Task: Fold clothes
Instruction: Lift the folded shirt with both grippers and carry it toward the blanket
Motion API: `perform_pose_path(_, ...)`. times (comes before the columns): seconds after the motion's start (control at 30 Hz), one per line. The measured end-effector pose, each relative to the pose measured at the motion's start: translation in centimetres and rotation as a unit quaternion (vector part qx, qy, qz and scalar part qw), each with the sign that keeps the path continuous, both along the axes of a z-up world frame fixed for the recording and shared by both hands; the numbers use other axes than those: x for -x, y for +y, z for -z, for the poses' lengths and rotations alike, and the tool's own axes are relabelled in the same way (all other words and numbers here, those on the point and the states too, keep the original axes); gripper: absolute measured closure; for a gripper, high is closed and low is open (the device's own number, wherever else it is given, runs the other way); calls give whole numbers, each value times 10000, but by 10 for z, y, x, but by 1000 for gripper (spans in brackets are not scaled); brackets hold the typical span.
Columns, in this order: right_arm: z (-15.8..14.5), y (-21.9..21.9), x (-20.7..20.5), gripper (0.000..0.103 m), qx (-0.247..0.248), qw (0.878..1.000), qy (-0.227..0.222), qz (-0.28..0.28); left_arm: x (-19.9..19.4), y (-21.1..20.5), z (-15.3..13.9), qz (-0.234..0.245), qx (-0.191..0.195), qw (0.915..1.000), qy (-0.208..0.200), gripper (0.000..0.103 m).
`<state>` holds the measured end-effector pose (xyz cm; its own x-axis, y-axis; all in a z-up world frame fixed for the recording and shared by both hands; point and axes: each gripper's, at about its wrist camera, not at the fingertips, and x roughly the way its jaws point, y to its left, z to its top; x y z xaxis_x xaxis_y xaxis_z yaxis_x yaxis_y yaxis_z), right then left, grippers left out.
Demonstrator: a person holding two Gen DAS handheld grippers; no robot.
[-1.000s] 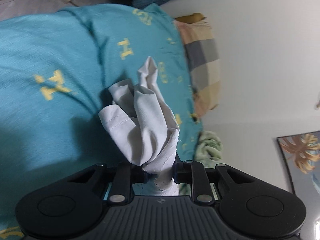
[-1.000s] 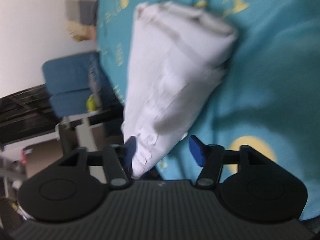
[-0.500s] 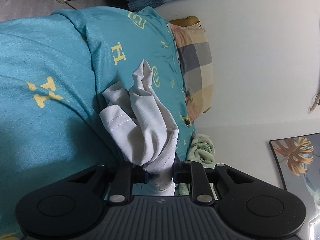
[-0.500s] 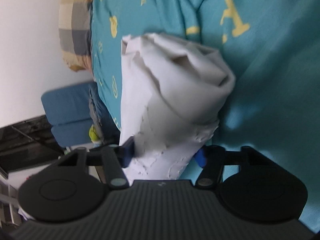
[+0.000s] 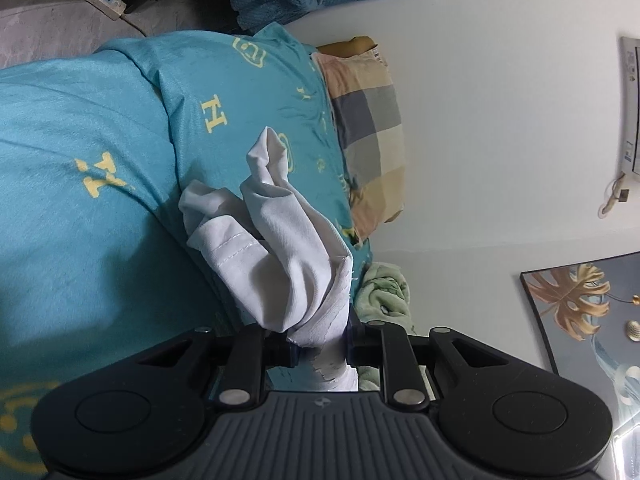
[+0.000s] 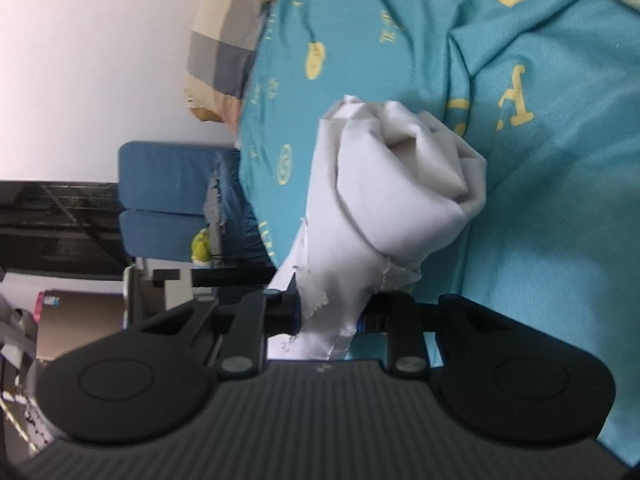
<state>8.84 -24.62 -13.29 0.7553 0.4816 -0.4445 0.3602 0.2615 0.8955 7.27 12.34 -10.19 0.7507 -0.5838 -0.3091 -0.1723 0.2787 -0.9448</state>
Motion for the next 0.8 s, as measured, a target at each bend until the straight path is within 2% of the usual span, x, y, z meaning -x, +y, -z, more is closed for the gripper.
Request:
perform_pose_path(0.27, -31, -1, 42, 77, -9, 10000, 18, 32, 47, 1, -44, 116, -36, 9999, 27, 82)
perform_pose_path(0.47, -66, -18, 82, 77, 29, 9994, -271, 217, 66, -16, -89, 229, -103, 9996, -130, 82)
perform_pose_path(0.63, -93, -40, 94, 77, -5, 9984, -452, 332, 71, -42, -126, 302, -165, 9990, -274, 82)
perform_pose_path(0.8, -120, -80, 99, 77, 56, 9966, -622, 532, 58, -92, -152, 497, -134, 9982, -322, 82)
